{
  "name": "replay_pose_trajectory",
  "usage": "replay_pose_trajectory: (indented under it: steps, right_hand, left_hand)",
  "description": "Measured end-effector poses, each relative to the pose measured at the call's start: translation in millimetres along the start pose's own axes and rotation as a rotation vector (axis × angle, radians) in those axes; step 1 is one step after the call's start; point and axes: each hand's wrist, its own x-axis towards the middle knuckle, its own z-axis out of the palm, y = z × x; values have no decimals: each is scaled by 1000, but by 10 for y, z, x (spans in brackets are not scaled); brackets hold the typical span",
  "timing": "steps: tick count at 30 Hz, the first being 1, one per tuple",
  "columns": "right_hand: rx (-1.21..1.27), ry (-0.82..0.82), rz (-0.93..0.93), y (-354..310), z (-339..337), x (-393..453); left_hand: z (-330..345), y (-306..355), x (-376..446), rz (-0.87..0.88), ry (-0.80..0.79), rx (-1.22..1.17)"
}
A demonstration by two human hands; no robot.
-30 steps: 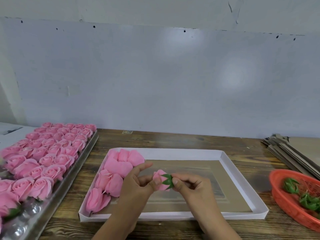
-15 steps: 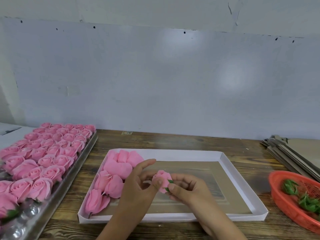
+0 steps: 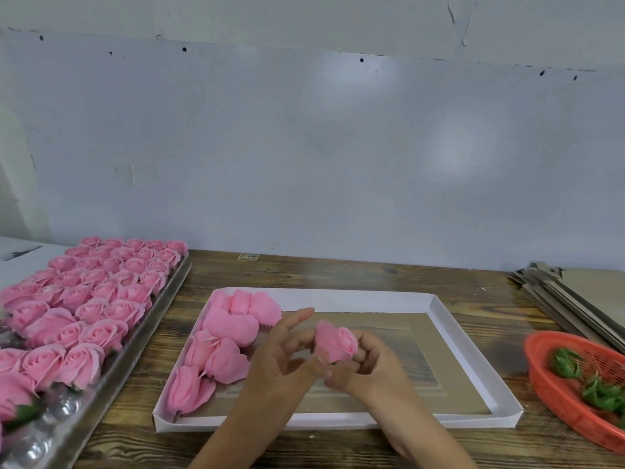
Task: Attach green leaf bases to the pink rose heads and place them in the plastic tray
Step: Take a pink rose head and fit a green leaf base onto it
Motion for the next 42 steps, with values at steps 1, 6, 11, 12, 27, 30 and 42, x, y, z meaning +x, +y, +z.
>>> replay_pose_trajectory:
  steps: [1,6,11,12,27,30,42]
  right_hand:
    - [-33,31,-9,1,20,-3]
    - [-141,144,-101,9,71,13]
    - [-124,84,-138,-17,59,-13]
    - [-92,58,-122,-19,51,-9]
    - [-134,-54,-146,26,26,5]
    - [-272,-60,-151,67,58,-6]
    - [-378,-24,-187,66,38,-22]
  left_hand:
    - [12,-4,-9,1,-25,16]
    - [33,-50,9,50,-35,95]
    - [26,-5,14,86,-34,94]
    - [24,-3,15,82,-33,75]
    - [-16,67,-21,44,46,-154]
    - [-28,101,-22,85,68,-83]
    - [32,52,-39,8,-37,8]
